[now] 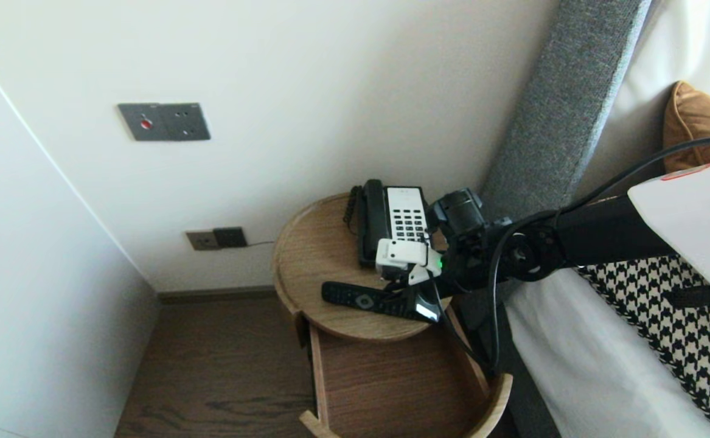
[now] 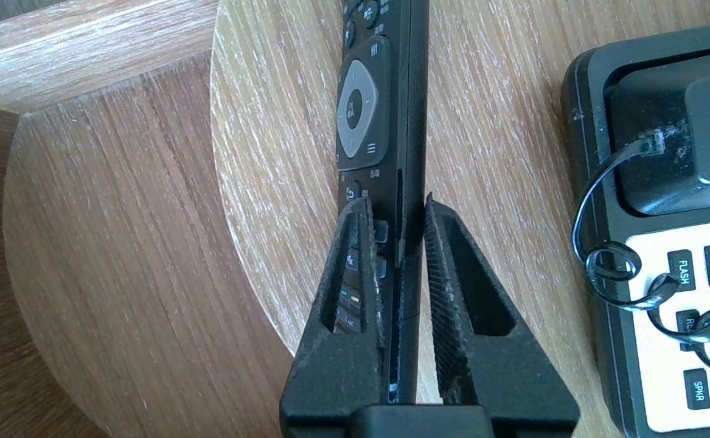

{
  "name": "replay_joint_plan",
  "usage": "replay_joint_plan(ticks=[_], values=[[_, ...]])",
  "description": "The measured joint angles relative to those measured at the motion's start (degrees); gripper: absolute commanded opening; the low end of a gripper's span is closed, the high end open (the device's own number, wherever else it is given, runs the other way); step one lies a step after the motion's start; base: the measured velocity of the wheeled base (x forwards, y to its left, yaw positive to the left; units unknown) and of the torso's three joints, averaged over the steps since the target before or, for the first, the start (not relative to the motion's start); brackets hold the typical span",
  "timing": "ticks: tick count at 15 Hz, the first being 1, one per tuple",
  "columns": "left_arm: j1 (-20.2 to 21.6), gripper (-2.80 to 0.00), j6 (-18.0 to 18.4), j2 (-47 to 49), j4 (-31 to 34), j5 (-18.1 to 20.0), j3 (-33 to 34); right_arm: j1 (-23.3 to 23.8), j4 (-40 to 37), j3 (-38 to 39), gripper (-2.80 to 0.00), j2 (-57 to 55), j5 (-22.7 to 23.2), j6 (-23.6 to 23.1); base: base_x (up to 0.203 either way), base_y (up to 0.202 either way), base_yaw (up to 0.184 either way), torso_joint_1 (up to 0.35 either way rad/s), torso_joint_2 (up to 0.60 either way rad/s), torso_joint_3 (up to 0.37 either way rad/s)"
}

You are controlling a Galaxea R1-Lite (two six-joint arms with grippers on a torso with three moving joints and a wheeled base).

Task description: Take the remote control out of the drawer one by one and place them on the table, then close the nightstand drawer

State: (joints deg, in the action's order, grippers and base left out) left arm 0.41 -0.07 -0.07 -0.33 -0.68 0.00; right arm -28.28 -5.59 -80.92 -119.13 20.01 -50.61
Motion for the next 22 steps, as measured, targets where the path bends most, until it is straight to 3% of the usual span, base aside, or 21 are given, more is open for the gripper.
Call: replay_joint_plan(ticks=[1, 2, 16, 17, 22], values=[[-0.01, -2.8, 0.0, 0.0, 0.0, 0.0, 0.0, 0.0, 0.01, -0.03, -2.8, -0.09, -0.35, -0.04, 0.0, 0.0, 0.0, 0.0, 0.0, 0.0], [-0.01, -2.8, 0.0, 0.0, 0.0, 0.0, 0.0, 0.0, 0.01, -0.04, 0.0, -0.15, -0.49, -0.05, 0.0, 0.0, 0.0, 0.0, 0.0, 0.0], [0.0, -2.8, 0.0, 0.0, 0.0, 0.02, 0.0, 0.12, -0.31, 0.84, 0.0, 2.38, -0.25, 1.07, 0.0, 0.0, 0.0, 0.0, 0.0, 0.0], [0.0, -2.8, 0.01, 0.0, 0.0, 0.02, 0.0, 0.12, -0.82, 1.18, -2.8, 3.42, -0.2, 1.67, 0.0, 0.0, 0.0, 0.0, 0.0, 0.0], [0.0, -2.8, 0.0, 0.0, 0.02, 0.0, 0.0, 0.54, -2.89, 6.35, -2.8, 10.07, 3.2, 4.9, 0.0, 0.0, 0.0, 0.0, 0.0, 0.0]])
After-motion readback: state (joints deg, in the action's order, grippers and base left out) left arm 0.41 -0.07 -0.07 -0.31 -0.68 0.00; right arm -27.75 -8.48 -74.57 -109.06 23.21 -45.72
